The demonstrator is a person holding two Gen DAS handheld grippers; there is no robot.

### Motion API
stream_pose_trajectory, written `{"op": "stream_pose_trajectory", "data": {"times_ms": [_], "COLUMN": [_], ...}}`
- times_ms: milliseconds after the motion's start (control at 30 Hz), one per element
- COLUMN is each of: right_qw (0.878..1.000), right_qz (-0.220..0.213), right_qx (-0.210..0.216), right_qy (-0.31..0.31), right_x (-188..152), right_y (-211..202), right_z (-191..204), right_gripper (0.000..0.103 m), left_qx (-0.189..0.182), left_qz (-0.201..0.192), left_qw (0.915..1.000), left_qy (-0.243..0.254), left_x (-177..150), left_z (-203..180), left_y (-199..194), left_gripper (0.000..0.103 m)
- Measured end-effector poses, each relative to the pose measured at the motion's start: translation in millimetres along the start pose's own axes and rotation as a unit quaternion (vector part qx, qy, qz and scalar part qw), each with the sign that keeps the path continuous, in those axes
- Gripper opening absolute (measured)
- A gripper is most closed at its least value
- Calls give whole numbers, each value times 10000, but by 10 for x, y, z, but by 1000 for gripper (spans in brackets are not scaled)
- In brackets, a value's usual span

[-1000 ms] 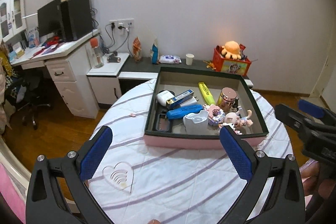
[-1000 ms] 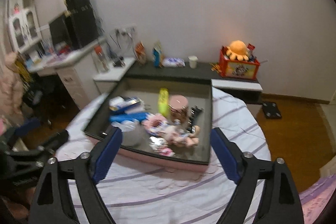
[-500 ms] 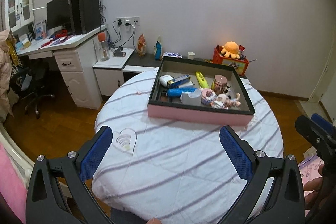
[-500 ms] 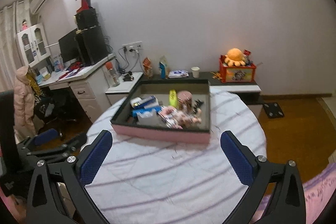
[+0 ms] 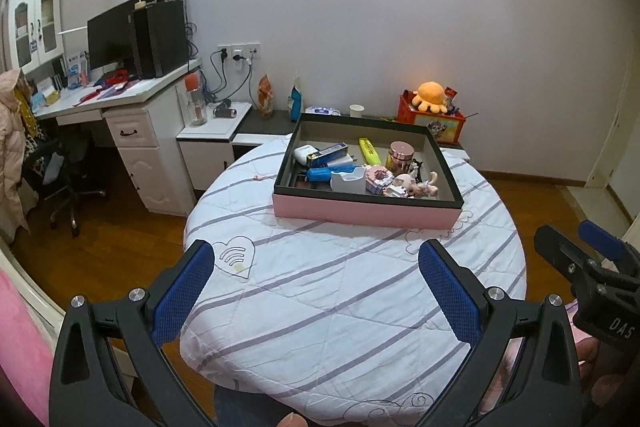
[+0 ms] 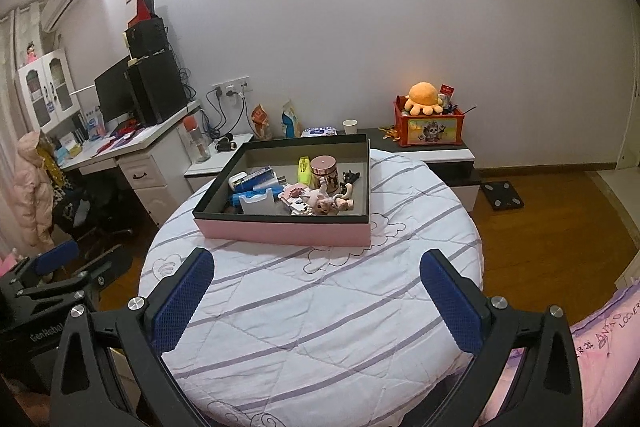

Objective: Organize rigid objects

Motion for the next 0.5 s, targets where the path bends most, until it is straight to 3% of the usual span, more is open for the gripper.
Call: {"op": "stream_pose_trajectory", "data": {"times_ms": [500], "right_qw": [10000], "right_qz": [-5], "right_qx": [0], "right_qy": [0], "right_x": [-7], "right_y": [-4], "right_z": [-3], "right_gripper": [103], "left_qx": [15], "left_qz": [37], "left_qw": [10000], "left_qy": [-68], "left_x": [40], "left_z": [12], "left_y": [57], "left_gripper": [103]}}
Point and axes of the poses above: each gripper's, at about its wrist camera, not at the fingertips, and y roughly the way its jaws point, z to its left, x to its top, the point moved 10 cm from there along y, roughly the way its jaws point, and after that the axes turned 9 degrees about -z, right-handed, at the moved point
